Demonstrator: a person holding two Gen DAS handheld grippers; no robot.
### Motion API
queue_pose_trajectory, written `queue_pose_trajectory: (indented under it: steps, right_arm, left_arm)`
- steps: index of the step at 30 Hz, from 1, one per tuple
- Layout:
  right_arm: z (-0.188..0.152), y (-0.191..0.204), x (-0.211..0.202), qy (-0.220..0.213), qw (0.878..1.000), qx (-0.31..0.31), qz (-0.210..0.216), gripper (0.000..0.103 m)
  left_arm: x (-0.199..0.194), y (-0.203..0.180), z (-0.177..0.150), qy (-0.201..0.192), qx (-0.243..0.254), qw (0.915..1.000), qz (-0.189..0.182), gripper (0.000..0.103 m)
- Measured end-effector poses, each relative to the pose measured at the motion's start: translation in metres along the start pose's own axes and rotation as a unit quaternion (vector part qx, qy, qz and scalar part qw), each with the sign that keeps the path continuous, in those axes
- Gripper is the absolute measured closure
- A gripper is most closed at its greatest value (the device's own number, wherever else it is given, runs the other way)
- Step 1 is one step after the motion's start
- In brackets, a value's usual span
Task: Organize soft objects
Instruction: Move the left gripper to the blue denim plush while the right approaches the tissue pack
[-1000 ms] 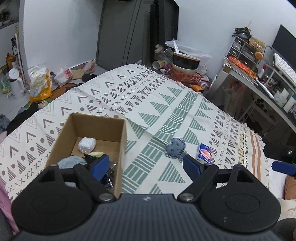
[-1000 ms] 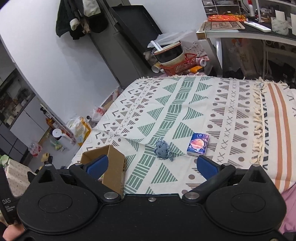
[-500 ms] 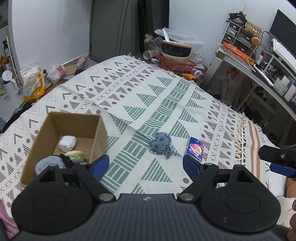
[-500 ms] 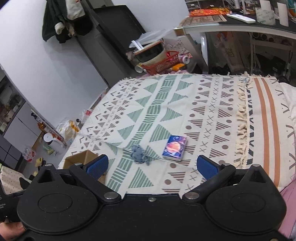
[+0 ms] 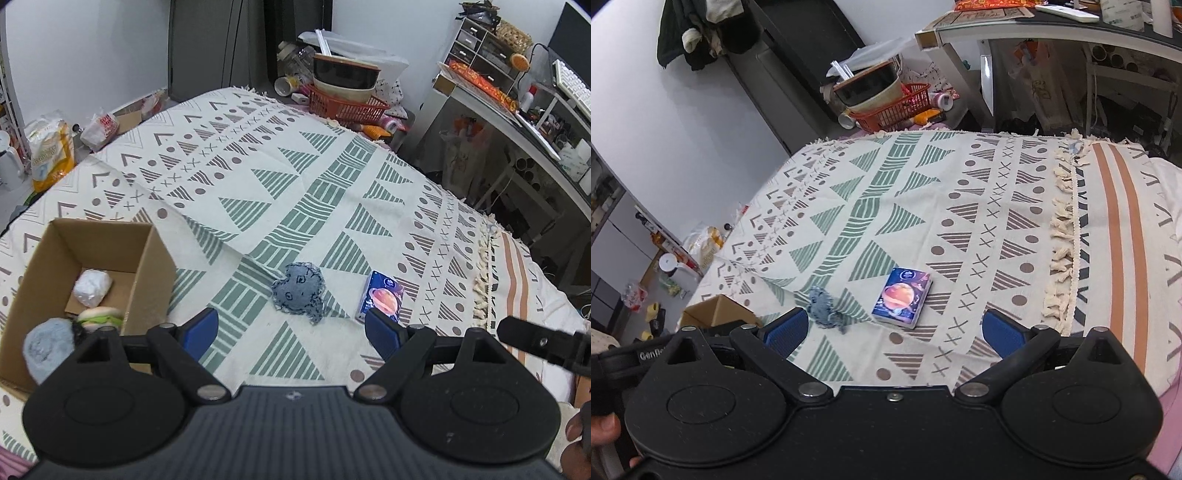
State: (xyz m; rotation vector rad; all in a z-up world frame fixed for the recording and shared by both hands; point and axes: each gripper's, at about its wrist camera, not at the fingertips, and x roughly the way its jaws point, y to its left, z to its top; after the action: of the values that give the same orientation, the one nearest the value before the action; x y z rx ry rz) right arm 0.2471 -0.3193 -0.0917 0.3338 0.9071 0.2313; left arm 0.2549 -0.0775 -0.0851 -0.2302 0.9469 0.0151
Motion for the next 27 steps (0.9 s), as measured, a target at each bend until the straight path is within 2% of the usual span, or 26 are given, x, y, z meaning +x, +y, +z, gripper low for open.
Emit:
queue_pose_trajectory:
  steps: [4,15,19,23,27]
  right_arm:
    - [0.004,-0.01,0.021,0.013,1.0,0.017,-0.003,0.007]
    - [0.012,-0.018,0.083,0.039,0.998,0.038,0.002,0.008]
    - [0.012,-0.019,0.105,0.054,0.998,0.042,0.0,0.008]
    - [0.011,-0.015,0.127,0.069,0.997,0.037,-0.011,0.009]
    - [0.01,-0.008,0.138,0.067,0.997,0.025,-0.011,0.01]
  left_arm:
    - [0.021,0.0,0.004,0.006,-0.012,0.9999,0.003,0.018]
    - [0.078,0.002,0.02,0.02,-0.053,0.9984,-0.007,0.021]
    - [0.103,0.003,0.024,0.042,-0.077,0.9961,-0.014,0.022]
    - [0.128,0.002,0.027,0.06,-0.096,0.9935,0.0,0.022]
    - [0.144,0.004,0.022,0.084,-0.111,0.9903,0.0,0.023]
